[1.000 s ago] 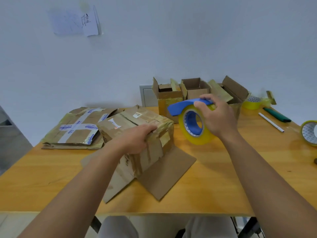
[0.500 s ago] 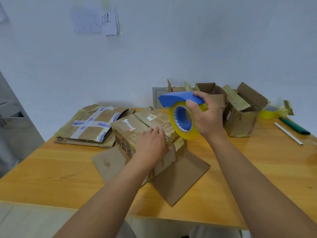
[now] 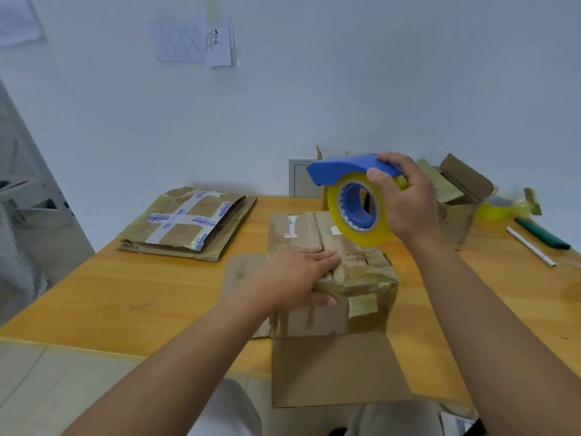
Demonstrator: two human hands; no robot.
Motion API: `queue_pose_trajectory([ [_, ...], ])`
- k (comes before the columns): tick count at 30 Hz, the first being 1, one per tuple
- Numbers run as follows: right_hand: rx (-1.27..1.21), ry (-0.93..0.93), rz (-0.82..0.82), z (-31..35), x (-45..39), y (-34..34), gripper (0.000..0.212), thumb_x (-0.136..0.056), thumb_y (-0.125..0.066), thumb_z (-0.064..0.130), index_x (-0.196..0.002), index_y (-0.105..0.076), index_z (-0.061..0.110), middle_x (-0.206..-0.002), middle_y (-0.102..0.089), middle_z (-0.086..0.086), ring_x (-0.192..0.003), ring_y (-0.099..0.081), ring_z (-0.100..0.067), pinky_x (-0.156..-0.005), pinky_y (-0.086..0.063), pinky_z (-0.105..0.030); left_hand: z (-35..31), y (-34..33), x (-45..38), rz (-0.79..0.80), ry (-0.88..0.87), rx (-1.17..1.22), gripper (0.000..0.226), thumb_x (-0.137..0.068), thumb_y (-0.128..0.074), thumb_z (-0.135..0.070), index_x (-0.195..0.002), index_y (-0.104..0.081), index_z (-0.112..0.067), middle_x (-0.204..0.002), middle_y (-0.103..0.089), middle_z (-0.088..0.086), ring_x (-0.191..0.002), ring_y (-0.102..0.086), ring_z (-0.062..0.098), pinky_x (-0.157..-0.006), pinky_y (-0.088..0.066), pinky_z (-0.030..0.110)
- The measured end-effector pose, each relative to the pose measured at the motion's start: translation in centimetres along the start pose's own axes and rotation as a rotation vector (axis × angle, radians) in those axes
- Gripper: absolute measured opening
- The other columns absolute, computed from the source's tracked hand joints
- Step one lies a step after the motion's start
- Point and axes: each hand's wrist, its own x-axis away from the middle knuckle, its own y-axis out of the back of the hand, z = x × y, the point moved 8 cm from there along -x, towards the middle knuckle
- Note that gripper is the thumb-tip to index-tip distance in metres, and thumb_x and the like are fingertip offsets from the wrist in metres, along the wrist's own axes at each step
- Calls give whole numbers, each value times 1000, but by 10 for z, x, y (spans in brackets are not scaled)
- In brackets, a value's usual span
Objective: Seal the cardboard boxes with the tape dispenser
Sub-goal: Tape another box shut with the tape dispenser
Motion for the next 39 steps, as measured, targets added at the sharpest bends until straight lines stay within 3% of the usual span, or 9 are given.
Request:
queue_pose_trajectory([
  [3, 8, 0, -5, 3, 6, 4, 26, -91, -64, 35, -115, -63, 27, -107, -58, 24, -94, -54, 18, -78, -42, -3, -2, 3, 0, -12, -63, -34, 88, -87, -50, -73, -157, -18, -31, -163, -18, -12, -150, -18, 11, -111, -40, 41],
  [6, 29, -2, -32, 8, 14, 7, 32, -90, -64, 37, -118, -65, 23, -107, -57, 24, -94, -53, 19, -77, -40, -1, 10, 10, -1, -23, -43, -144, 89, -82, -45, -81, -156, -18, -41, -163, -21, -9, -146, -28, 17, -108, -40, 39],
  [9, 57, -6, -59, 13, 23, 10, 38, -86, -61, 45, -118, -64, 26, -104, -56, 26, -93, -51, 22, -74, -39, 0, 15, 13, -3, -59, 8, -211, 86, -80, -44, -83, -154, -18, -46, -151, -36, -1, -132, -41, 21, -99, -41, 36],
  [12, 87, -35, -59, 9, 31, 7, 42, -83, -59, 52, -119, -63, 31, -100, -56, 29, -90, -52, 21, -70, -39, 0, 10, 3, 0, -83, 110, -144, 90, -83, -53, -75, -155, -20, -32, -152, -39, 1, -136, -41, 23, -104, -39, 38],
  [16, 119, -47, -81, 1, 44, 3, 40, -85, -58, 48, -119, -63, 27, -97, -56, 29, -88, -52, 20, -67, -36, 1, 6, -1, 8, -242, 213, -67, 88, -84, -44, -79, -148, -36, -19, -152, -43, 1, -140, -39, 20, -114, -30, 35],
  [22, 135, -64, -108, -4, 49, 1, 52, -81, -51, 59, -123, -61, 30, -100, -57, 28, -89, -54, 14, -69, -40, -3, 10, -12, 1, -263, 156, -102, 95, -76, -47, -83, -145, -40, -17, -150, -45, 1, -141, -38, 20, -113, -31, 36],
  [27, 199, -116, -108, -7, 49, -3, 53, -80, -51, 65, -127, -59, 42, -98, -55, 39, -92, -53, 16, -67, -40, -2, 13, -11, 0, -292, 118, -111, 95, -78, -45, -82, -146, -39, -15, -150, -45, 3, -141, -38, 21, -113, -31, 36],
  [33, 250, -144, -91, -8, 54, -6, 48, -90, -53, 59, -134, -54, 43, -104, -56, 28, -90, -54, 13, -65, -40, -3, 14, -7, 1, -305, 127, -63, 93, -84, -17, -80, -148, -40, -16, -150, -46, 3, -141, -38, 21, -115, -29, 35],
  [39, 290, -138, -95, -11, 52, -8, 47, -89, -50, 59, -133, -53, 41, -110, -58, 16, -92, -57, 3, -65, -40, -5, 8, -4, 4, -347, 76, -144, 69, -92, -28, -75, -142, -43, -31, -135, -51, 4, -124, -50, 24, -102, -41, 36],
])
